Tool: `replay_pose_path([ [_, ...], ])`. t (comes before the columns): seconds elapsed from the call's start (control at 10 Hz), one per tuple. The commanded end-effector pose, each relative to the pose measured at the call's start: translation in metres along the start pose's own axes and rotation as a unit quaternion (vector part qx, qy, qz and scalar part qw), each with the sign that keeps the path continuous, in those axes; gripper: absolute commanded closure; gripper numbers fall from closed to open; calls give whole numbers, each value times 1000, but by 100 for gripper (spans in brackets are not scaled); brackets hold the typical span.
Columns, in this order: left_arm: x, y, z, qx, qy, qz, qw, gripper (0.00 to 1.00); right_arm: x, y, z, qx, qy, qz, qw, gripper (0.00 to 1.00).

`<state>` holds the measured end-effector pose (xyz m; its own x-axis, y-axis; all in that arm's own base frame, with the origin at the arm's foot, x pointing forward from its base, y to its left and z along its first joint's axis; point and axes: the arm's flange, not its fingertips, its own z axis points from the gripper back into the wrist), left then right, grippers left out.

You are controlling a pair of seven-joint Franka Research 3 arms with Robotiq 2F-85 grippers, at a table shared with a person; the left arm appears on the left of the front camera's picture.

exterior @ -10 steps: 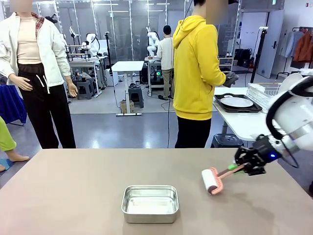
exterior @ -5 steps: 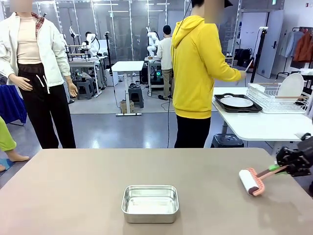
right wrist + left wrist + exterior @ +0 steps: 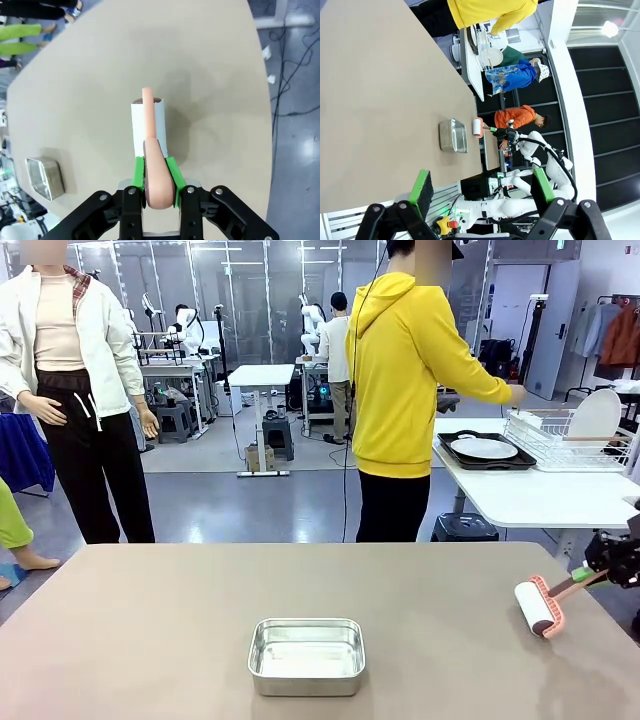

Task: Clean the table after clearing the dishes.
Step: When the right (or left) Handle tray is removed, use the right hand (or left hand) to clean the right (or left) side of the table with the Lint Roller.

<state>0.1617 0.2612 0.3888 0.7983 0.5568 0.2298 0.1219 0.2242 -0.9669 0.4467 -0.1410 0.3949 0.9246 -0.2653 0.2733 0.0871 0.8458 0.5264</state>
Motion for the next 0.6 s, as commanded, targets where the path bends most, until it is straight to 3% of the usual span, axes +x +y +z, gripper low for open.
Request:
replay_pose_path([
  [0.0, 1, -2, 1, -7, -4, -2, 1000, 0, -20, 48, 27, -36, -35, 45, 998, 78],
  [0.2, 1, -2, 1, -7, -4, -2, 1000, 0, -33, 77, 55, -61, -42, 60, 995, 78],
  [0.4, 1, -2, 1, -7, -4, -2, 1000, 0, -48, 101, 55, -86, -53, 65, 993, 78],
  [0.5, 1, -2, 1, -7, -4, -2, 1000, 0, -26, 80, 59, -53, -45, 79, 994, 78],
])
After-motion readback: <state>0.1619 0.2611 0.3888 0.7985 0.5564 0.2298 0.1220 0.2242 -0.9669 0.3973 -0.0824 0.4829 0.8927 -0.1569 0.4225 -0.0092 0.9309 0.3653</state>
